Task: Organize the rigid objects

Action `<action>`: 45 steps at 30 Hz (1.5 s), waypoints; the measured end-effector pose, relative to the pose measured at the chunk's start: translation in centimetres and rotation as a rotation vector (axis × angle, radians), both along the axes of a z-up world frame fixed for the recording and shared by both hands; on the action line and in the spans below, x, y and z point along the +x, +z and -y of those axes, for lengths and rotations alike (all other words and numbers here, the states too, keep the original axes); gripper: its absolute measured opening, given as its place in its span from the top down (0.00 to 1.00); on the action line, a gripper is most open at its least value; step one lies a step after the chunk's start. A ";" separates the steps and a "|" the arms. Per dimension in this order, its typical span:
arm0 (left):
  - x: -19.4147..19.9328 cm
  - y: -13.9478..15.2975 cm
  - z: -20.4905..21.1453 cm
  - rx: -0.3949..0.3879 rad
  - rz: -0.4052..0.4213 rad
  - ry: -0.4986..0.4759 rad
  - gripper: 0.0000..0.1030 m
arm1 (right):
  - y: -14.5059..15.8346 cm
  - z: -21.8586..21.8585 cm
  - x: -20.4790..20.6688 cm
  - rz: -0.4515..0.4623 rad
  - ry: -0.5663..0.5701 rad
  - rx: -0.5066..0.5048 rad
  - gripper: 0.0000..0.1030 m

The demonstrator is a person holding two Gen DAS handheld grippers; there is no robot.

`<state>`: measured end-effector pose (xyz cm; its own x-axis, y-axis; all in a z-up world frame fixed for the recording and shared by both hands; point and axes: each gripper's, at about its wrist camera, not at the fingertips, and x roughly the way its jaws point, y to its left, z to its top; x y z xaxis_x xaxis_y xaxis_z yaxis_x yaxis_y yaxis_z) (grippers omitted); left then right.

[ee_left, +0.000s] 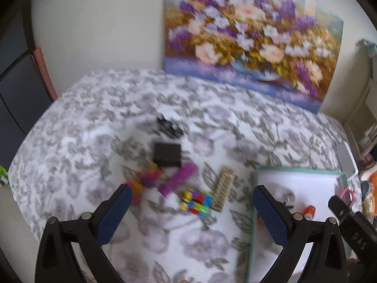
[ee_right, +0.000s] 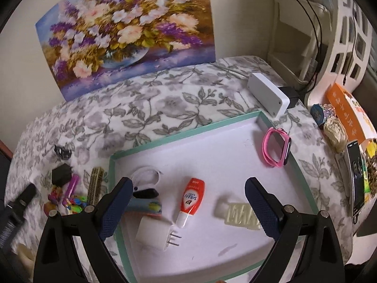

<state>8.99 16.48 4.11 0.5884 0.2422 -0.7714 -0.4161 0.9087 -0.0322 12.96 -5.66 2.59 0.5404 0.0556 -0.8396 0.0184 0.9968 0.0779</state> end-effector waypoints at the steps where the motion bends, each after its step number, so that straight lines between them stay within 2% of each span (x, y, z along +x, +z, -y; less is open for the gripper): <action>1: -0.4 0.3 -0.5 0.008 0.020 0.009 0.00 | -0.3 -0.5 -0.1 -0.005 0.011 -0.013 0.07; 6: -1.3 1.3 -2.7 -0.014 0.079 0.050 0.00 | -1.8 -2.2 -0.4 -0.055 0.053 -0.056 0.07; 9: -1.6 1.5 -3.8 -0.044 0.091 0.064 0.00 | -1.6 -3.2 -0.6 -0.027 0.073 -0.049 0.07; 14: -2.0 1.6 -5.8 -0.051 0.079 0.081 0.00 | 0.4 -4.9 -1.1 0.067 0.092 -0.014 0.07; 21: -2.6 1.4 -9.2 -0.072 0.065 0.116 0.00 | 1.1 -8.9 -1.6 0.068 0.179 0.045 0.07; 33: -2.2 -0.7 -13.7 -0.119 -0.016 0.131 0.00 | -2.1 -15.4 -1.7 -0.044 0.247 0.044 0.07; 40: -0.7 -3.0 -14.1 -0.146 -0.077 0.108 0.00 | -4.5 -16.9 -1.3 -0.117 0.237 0.053 0.07; 45: 0.4 -5.2 -14.7 -0.208 -0.153 0.105 0.00 | -6.1 -17.8 -1.0 -0.160 0.234 0.054 0.07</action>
